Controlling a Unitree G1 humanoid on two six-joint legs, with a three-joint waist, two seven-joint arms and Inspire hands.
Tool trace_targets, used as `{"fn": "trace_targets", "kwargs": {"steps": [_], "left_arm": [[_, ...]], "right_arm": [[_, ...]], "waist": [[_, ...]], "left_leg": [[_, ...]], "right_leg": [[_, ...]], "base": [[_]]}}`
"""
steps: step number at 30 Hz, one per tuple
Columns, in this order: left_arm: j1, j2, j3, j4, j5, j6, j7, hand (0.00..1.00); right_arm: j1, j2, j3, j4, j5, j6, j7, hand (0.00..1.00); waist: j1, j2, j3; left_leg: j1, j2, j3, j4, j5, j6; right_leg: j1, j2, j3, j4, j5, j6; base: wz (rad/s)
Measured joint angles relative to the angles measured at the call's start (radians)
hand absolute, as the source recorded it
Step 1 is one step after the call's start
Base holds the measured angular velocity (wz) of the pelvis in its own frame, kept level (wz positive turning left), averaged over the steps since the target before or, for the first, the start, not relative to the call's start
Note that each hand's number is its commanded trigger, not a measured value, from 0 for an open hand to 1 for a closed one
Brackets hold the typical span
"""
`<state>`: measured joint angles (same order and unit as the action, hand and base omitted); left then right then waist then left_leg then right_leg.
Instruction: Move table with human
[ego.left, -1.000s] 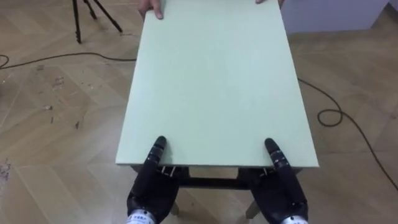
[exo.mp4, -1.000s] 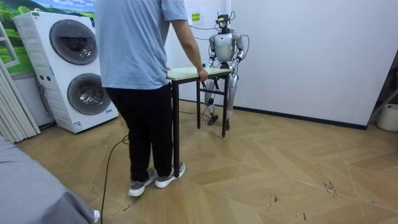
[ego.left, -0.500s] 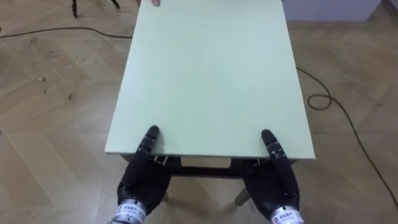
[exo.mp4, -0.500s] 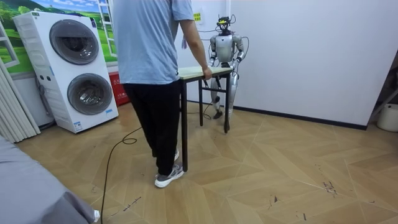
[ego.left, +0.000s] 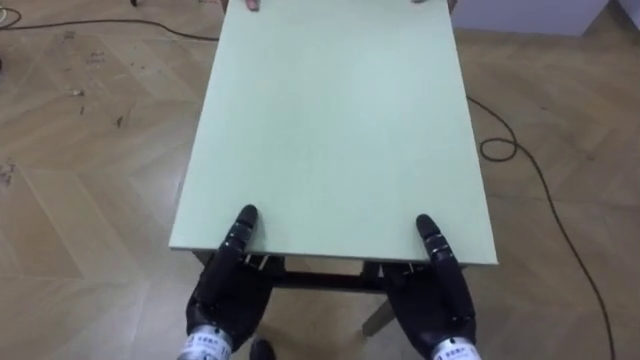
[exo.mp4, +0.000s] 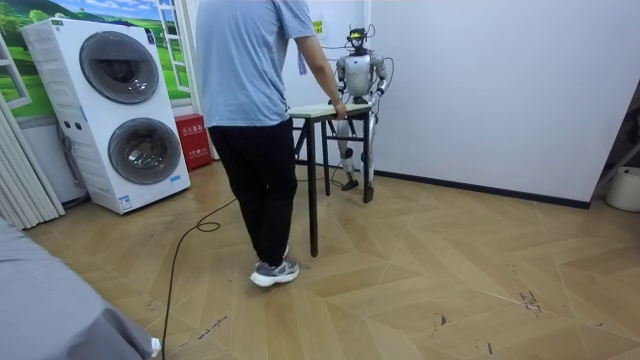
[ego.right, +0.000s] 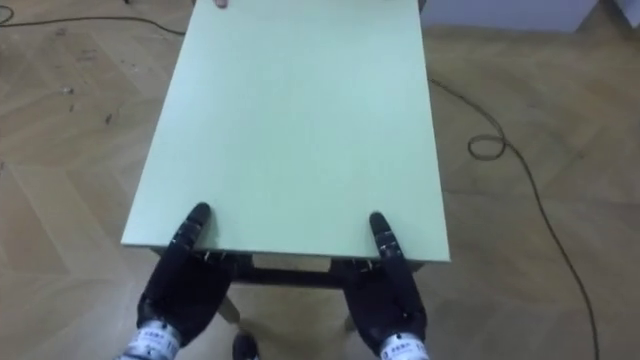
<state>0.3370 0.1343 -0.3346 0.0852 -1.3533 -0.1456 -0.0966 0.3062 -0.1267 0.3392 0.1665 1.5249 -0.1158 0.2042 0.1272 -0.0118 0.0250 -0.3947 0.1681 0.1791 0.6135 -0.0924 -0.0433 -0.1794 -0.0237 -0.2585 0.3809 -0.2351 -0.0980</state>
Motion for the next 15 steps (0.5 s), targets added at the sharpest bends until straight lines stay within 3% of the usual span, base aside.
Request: {"fn": "trace_targets", "kwargs": {"steps": [1, 3, 5, 8, 10, 12, 14, 15], "left_arm": [[0.0, 0.0, -0.002, -0.001, -0.008, 0.001, 0.0, 1.0], [0.0, -0.002, -0.003, -0.003, -0.009, 0.008, 0.0, 1.0], [-0.002, -0.011, -0.004, -0.007, -0.01, 0.008, 0.0, 1.0], [-0.027, -0.019, -0.006, -0.008, -0.007, 0.01, 0.003, 1.0], [-0.047, -0.028, -0.008, -0.012, -0.008, 0.012, 0.007, 1.0], [-0.062, -0.036, -0.012, -0.013, -0.009, 0.012, 0.014, 1.0], [-0.079, -0.035, -0.016, -0.013, -0.009, 0.007, 0.017, 1.0], [-0.09, -0.035, -0.022, -0.013, -0.01, -0.002, 0.022, 1.0]], "right_arm": [[0.0, 0.004, 0.0, 0.0, -0.001, -0.002, 0.0, 1.0], [-0.001, -0.001, 0.0, -0.002, -0.002, -0.007, 0.007, 1.0], [-0.002, -0.006, 0.002, -0.017, -0.005, -0.022, 0.007, 1.0], [-0.015, -0.02, 0.026, -0.028, -0.009, -0.069, 0.003, 1.0], [-0.036, -0.023, 0.031, -0.032, -0.009, -0.096, 0.003, 1.0], [-0.048, -0.028, 0.028, -0.037, -0.009, -0.108, 0.003, 1.0], [-0.063, -0.028, 0.021, -0.037, -0.009, -0.11, 0.003, 1.0], [-0.071, -0.024, 0.009, -0.037, -0.01, -0.106, 0.004, 1.0]], "waist": [[-0.016, 0.008, 0.003], [-0.029, 0.023, 0.0029], [-0.049, 0.048, 0.0035], [-0.062, 0.069, 0.0037], [-0.071, 0.084, 0.0032], [-0.072, 0.099, 0.0029], [-0.087, 0.107, 0.0032], [-0.108, 0.107, 0.0029]], "left_leg": [[0.017, 0.005, -0.014, 0.1, -0.053, -0.003], [0.066, 0.015, -0.032, 0.213, -0.1, -0.013], [0.142, 0.02, -0.058, 0.254, -0.125, -0.029], [0.277, 0.012, -0.101, 0.168, -0.192, -0.058], [0.339, 0.011, -0.101, 0.03, -0.29, -0.065], [0.349, 0.011, -0.102, -0.038, -0.347, -0.059], [0.333, 0.0, -0.099, -0.099, -0.372, -0.047], [0.317, -0.027, -0.101, -0.139, -0.37, -0.04]], "right_leg": [[-0.004, 0.001, -0.014, 0.002, 0.004, -0.008], [-0.017, 0.01, -0.024, 0.003, 0.014, -0.015], [-0.028, 0.022, -0.046, 0.006, 0.03, -0.02], [-0.084, 0.028, -0.075, 0.041, 0.037, -0.027], [-0.139, 0.028, -0.091, 0.072, 0.049, -0.027], [-0.179, 0.025, -0.096, 0.087, 0.068, -0.024], [-0.214, 0.014, -0.104, 0.082, 0.101, -0.015], [-0.236, -0.003, -0.107, 0.068, 0.13, -0.004]], "base": [[0.21], [0.26], [0.23], [0.18], [0.04], [-0.06], [0.12], [0.25]]}}
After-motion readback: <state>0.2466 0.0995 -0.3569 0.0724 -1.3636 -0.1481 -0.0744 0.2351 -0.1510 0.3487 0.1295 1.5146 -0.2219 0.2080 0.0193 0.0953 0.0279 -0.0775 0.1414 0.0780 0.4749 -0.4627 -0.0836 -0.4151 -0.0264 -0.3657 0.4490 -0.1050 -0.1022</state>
